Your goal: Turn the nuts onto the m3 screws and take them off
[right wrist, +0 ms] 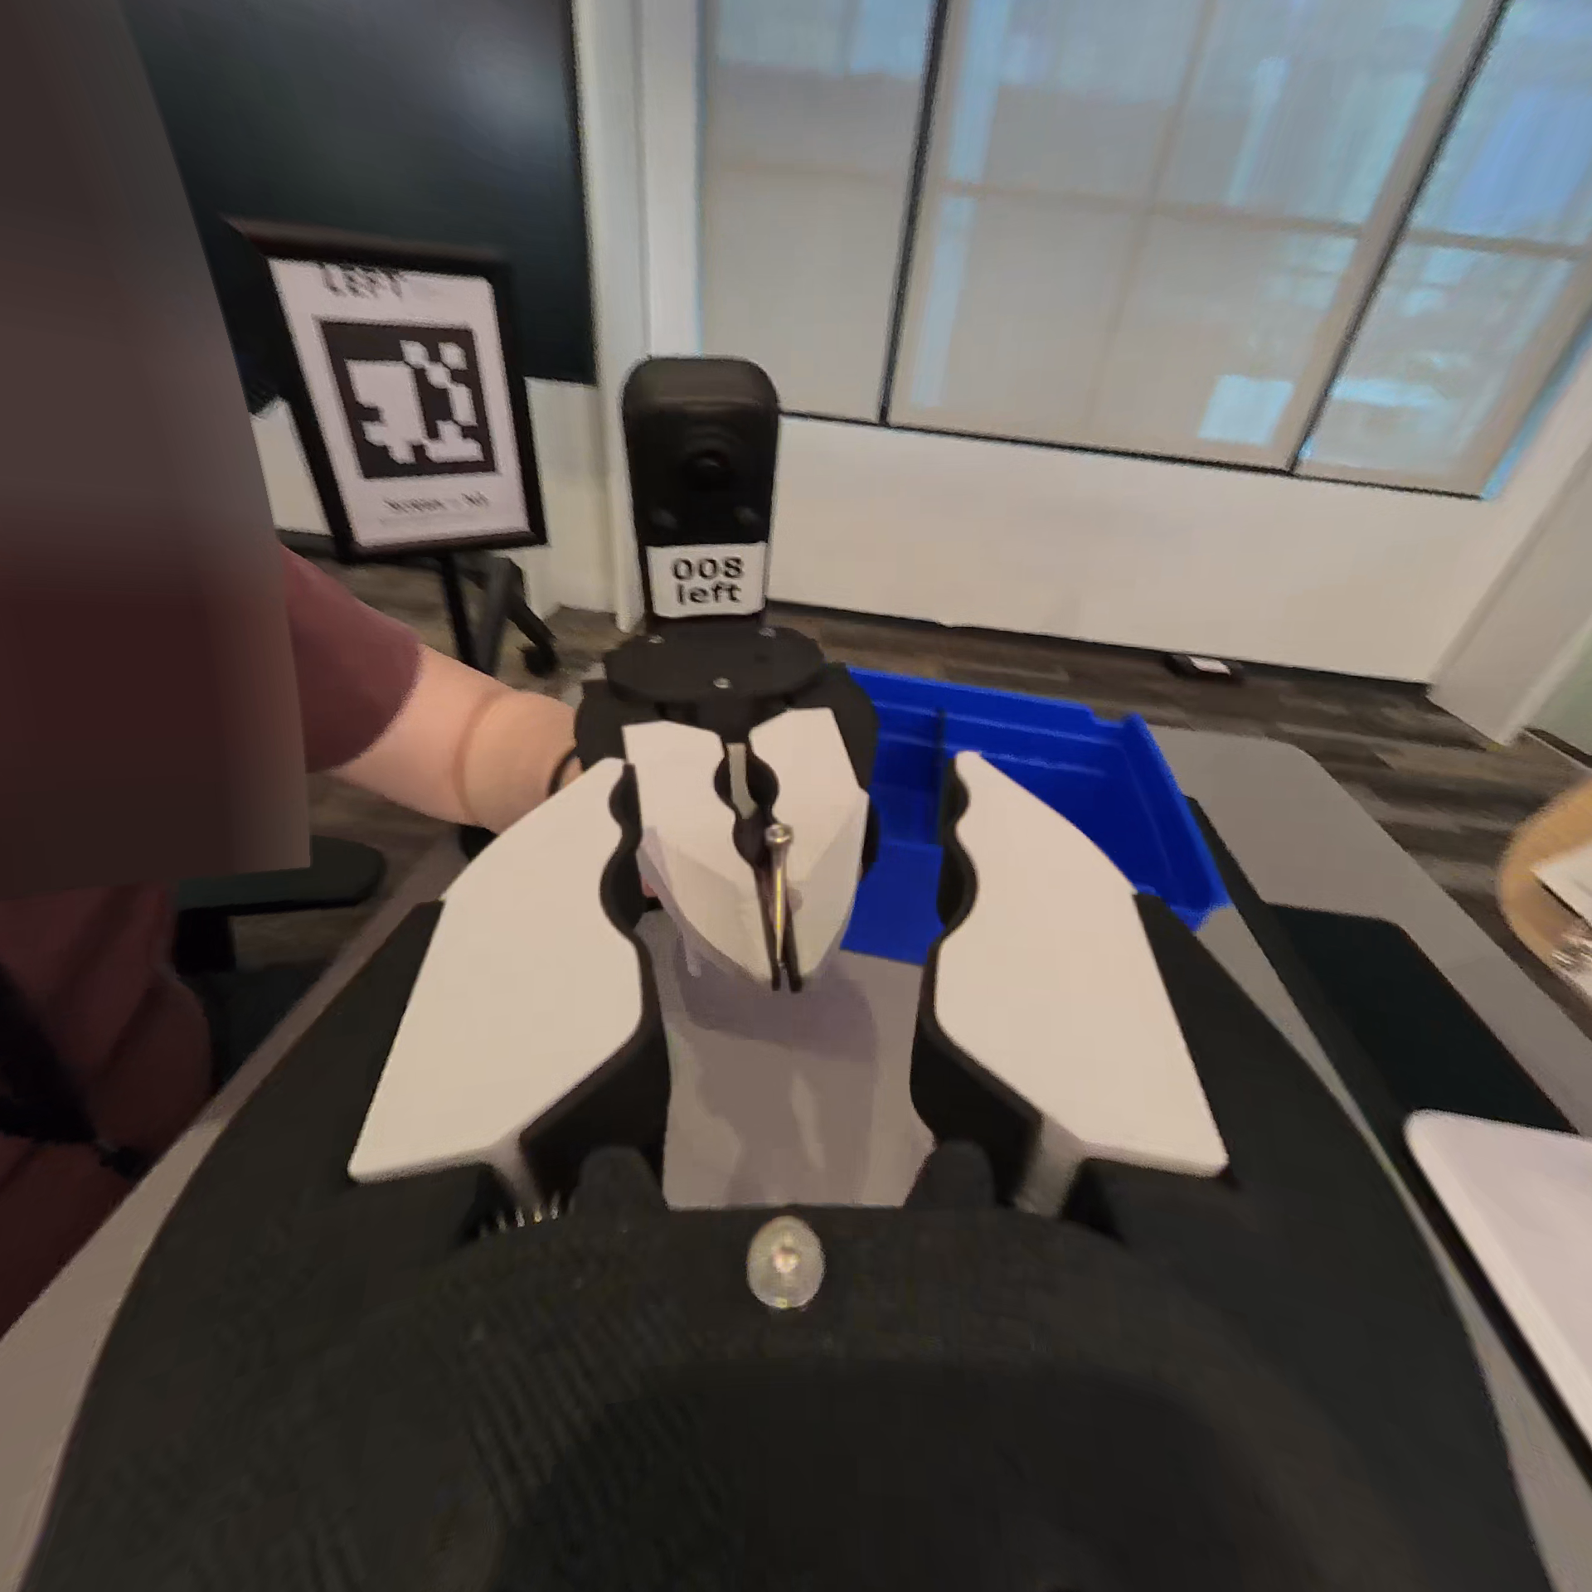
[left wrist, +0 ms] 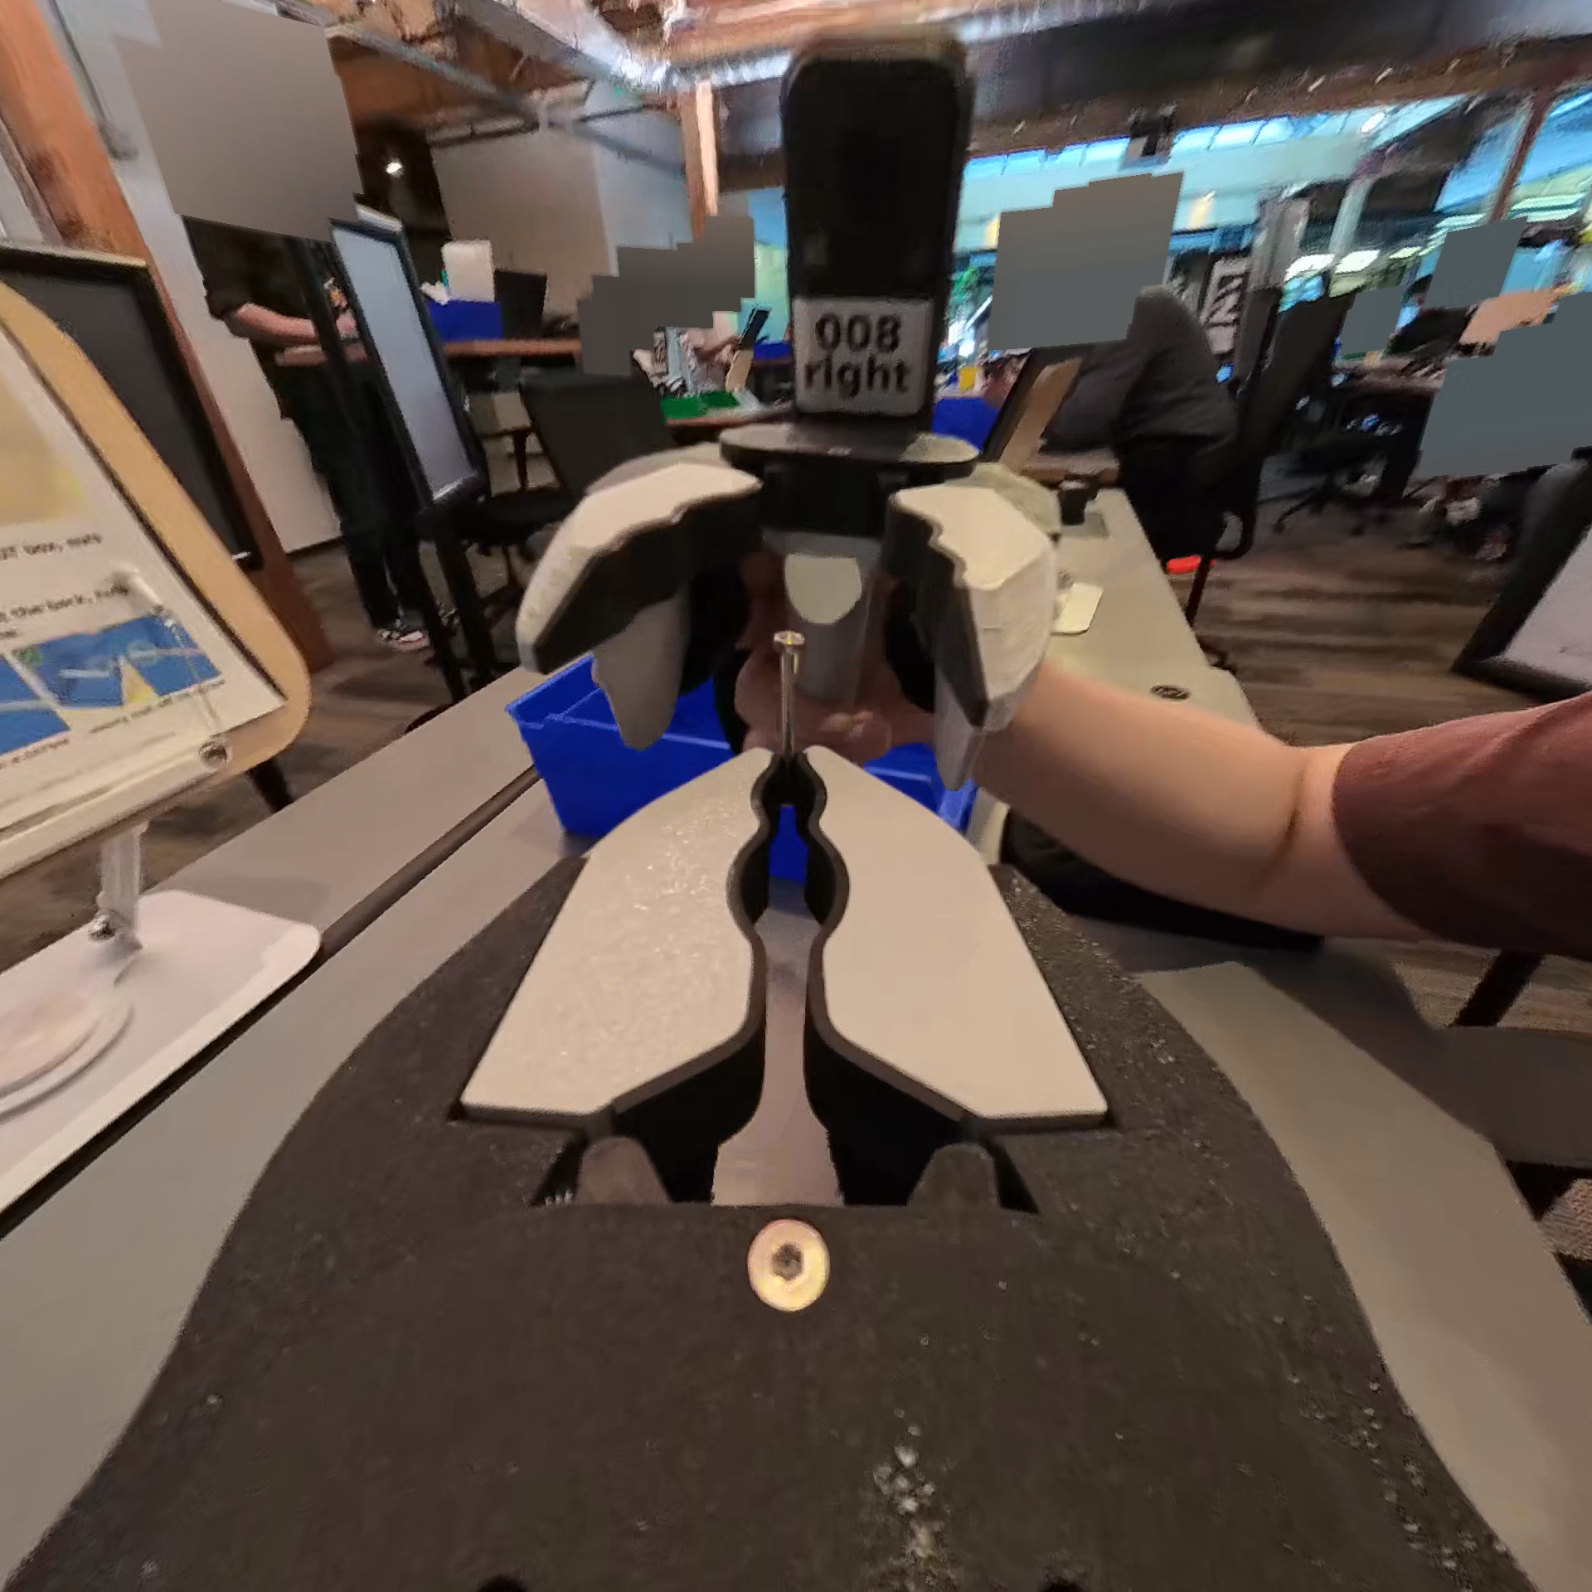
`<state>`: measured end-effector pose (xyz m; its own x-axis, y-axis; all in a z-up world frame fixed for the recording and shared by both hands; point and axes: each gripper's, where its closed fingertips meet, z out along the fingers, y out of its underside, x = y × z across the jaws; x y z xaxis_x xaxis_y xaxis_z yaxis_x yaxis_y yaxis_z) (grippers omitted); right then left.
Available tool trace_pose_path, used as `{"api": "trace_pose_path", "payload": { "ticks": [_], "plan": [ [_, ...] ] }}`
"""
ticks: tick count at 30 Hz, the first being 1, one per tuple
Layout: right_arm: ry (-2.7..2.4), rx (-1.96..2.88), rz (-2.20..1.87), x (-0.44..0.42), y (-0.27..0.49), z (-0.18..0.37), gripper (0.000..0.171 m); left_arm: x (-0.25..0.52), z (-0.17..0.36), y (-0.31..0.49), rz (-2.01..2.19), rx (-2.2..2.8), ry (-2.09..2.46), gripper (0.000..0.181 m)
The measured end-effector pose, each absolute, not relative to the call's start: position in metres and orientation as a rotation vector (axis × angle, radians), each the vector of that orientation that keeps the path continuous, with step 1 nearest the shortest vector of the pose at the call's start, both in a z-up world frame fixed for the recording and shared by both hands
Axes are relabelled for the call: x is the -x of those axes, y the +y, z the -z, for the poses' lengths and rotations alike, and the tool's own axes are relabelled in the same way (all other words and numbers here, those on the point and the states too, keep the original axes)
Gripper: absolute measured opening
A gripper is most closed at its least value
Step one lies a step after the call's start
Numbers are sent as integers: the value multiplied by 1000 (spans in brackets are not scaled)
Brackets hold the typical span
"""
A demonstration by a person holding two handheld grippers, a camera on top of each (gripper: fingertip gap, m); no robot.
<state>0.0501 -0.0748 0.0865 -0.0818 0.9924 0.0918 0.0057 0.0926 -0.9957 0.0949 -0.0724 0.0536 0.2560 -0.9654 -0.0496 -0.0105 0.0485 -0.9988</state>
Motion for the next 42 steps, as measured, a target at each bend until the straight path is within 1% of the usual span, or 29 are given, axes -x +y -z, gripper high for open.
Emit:
{"api": "trace_pose_path", "payload": {
  "ticks": [8, 16, 23, 30, 32, 35, 38, 42],
  "plan": [
    [-1376, 1038, -1227, -39, -98, -89, 70, -88, -64, -70, 1021, 1268, 996, 2],
    [-1406, 1049, -1113, -34, -97, -83, 76, -83, -65, -63, 1024, 1289, 949, 2],
    [-1406, 1055, -1067, -37, -92, -83, 76, -80, -65, -61, 1004, 1292, 943, 2],
    [-1366, 1057, -1112, -34, -92, -86, 74, -83, -67, -67, 1036, 1264, 961, 2],
    [-1356, 1062, -1102, -35, -90, -87, 69, -82, -68, -67, 1025, 1257, 958, 2],
    [-1292, 1106, -1079, -42, -77, -93, 52, -81, -69, -67, 1014, 1256, 962, 2],
    [-1247, 1159, -1171, -52, -72, -99, 37, -82, -67, -67, 987, 1259, 967, 2],
    [-1221, 1211, -1226, -58, -65, -98, 22, -82, -65, -65, 964, 1267, 969, 2]
  ]
}}
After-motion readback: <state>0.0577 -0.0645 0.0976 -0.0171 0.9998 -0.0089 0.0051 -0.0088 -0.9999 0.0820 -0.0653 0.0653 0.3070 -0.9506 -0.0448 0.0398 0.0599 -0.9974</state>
